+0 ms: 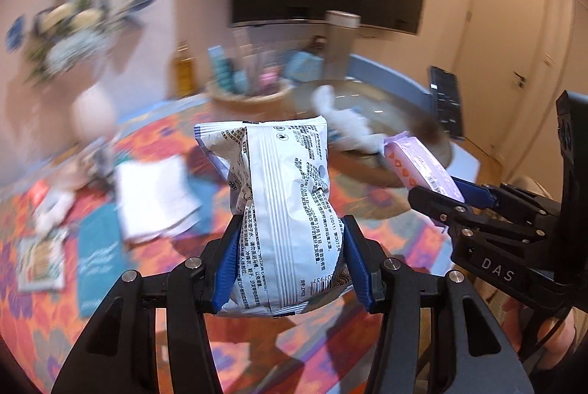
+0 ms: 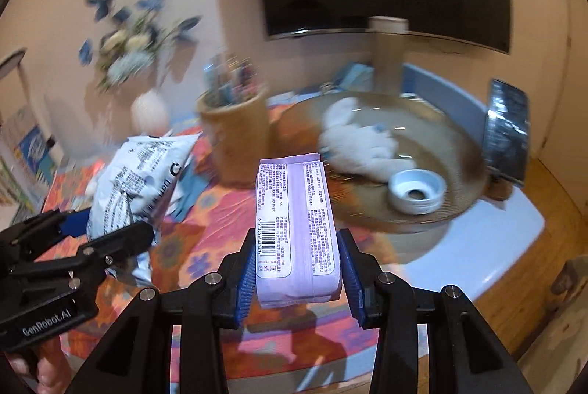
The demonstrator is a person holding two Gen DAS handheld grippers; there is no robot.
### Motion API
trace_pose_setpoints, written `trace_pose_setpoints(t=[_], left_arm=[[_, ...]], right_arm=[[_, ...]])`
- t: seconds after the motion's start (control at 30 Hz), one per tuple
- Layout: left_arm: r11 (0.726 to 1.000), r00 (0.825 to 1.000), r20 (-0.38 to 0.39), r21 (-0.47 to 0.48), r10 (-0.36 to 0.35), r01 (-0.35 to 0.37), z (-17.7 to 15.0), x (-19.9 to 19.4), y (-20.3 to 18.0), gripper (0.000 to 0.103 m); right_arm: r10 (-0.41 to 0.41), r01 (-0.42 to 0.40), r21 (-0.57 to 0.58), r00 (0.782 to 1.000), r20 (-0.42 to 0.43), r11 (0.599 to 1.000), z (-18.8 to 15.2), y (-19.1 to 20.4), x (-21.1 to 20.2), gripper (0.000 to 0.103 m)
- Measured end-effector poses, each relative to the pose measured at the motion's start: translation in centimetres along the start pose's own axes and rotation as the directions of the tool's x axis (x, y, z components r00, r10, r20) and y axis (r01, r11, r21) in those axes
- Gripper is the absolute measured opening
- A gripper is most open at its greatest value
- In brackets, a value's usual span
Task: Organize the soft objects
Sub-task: 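Carry the snack bag and soap box into the glass bowl and release both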
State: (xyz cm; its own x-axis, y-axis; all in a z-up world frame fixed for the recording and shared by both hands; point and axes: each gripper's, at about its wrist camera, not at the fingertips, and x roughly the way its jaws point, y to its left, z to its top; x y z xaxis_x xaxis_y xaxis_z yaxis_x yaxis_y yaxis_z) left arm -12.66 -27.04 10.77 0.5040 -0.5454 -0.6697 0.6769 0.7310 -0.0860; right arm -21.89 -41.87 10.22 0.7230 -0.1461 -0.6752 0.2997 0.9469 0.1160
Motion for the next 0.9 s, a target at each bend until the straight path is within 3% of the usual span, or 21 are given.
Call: trace_pose_setpoints(t=[0.33, 0.77, 0.8, 0.83, 0.9], left_arm=[[0.991, 0.995, -0.038, 0.092, -0.091, 0.094, 4.6, 5.1, -5.9, 0.049], [0.989, 0.993, -0.035, 0.098, -0.112, 0.115, 9.5, 10.9, -7.1, 0.05], [0.989, 0.993, -0.028, 0.093, -0.117, 0.119, 9.6, 11.2, -6.9, 0.054], [0.99, 0.994, -0.025, 0.09, -0.108, 0.11, 9.7, 11.6, -6.7, 0.058], [0.991, 0.994, -0.032, 0.081, -0.106, 0.108, 9.6, 12.1, -6.2, 0.081]], right_arm=[[-0.063, 0.061, 0.166, 0.998, 0.012, 0.984, 1.6, -8.1, 0.2, 0.04], [-0.12, 0.108, 0.215, 0.992, 0.042, 0.971, 7.1, -11.2, 4.3, 0.041], [-0.116, 0.106, 0.218, 0.993, 0.037, 0.97, 7.4, -11.3, 4.9, 0.044], [-0.117, 0.107, 0.225, 0.993, 0.031, 0.969, 7.5, -11.5, 5.3, 0.052], [-0.122, 0.115, 0.248, 0.992, 0.011, 0.962, 7.5, -12.1, 6.1, 0.055]])
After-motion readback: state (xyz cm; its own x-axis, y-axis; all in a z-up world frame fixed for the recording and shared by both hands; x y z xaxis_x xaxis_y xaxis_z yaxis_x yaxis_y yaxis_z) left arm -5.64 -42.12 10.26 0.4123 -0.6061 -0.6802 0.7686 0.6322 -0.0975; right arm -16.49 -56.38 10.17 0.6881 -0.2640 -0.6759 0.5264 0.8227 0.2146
